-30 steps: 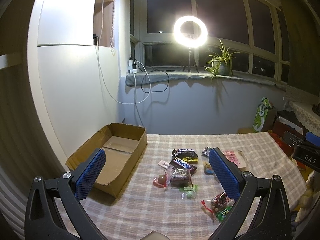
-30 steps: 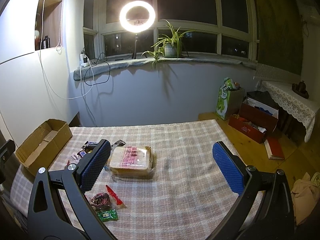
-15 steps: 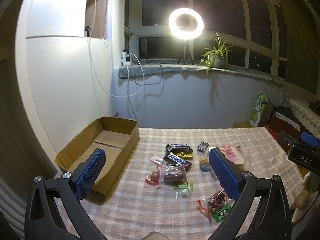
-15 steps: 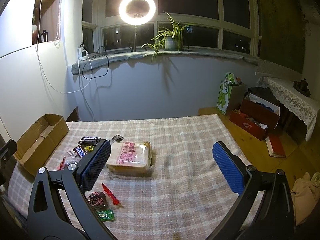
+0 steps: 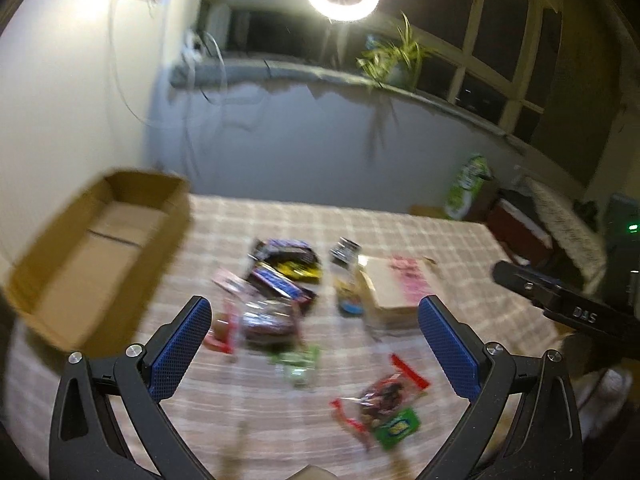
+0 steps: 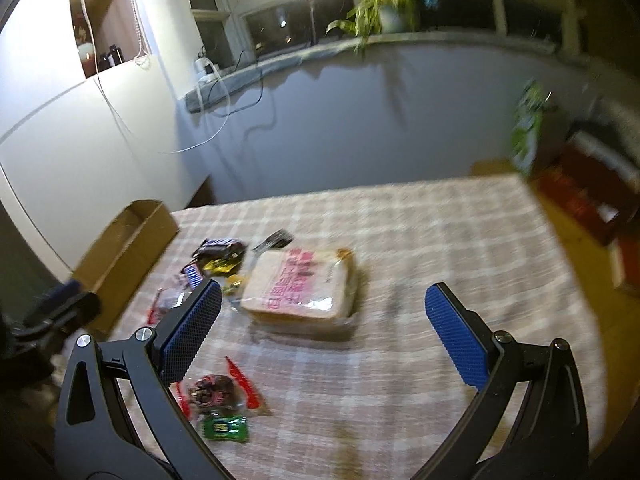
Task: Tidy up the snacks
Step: 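Reach the left gripper to the bread loaf and close on it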
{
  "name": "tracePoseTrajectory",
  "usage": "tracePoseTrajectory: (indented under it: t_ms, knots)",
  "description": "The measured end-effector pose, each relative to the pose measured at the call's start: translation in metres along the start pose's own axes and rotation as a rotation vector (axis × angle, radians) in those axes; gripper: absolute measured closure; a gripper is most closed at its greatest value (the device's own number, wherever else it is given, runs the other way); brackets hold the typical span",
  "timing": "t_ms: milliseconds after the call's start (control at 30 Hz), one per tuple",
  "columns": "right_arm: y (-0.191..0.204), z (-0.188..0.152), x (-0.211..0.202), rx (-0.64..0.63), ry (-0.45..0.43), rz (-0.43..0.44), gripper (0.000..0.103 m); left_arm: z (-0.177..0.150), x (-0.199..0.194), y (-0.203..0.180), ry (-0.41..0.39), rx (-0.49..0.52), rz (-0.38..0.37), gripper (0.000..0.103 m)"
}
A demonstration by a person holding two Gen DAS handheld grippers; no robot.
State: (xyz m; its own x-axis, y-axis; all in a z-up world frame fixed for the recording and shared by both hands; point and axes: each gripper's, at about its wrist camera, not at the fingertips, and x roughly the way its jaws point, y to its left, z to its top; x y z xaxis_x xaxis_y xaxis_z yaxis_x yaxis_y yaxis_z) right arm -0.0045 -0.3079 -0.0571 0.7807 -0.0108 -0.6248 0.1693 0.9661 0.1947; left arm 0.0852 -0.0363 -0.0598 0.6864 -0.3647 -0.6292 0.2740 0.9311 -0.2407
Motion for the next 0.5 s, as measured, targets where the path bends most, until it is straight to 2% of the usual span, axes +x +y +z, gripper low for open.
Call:
tracePoseTrajectory:
  t_ms: [133,233,300,500]
  knots:
    - [-0.018,0.005,0.027,0.066,0.076,0.097,0.0,0.001,0.027,-0.001,0.06,-0.04,-0.072,0.003]
    - [-0.027,0.007,0.046,0.098,0.129,0.131,0.0,0.0,0.052,-0.004,0.13,-0.074,-0.156,0.011]
    - [-0.034,0.008,0.057,0.134,0.165,0.166,0.0,-0.002,0.062,-0.007,0.168,-0.09,-0.198,0.021]
    - [-0.045,0.01,0.085,0.196,0.234,0.235,0.0,-0.006,0.096,-0.022,0.271,-0.096,-0.286,0.041]
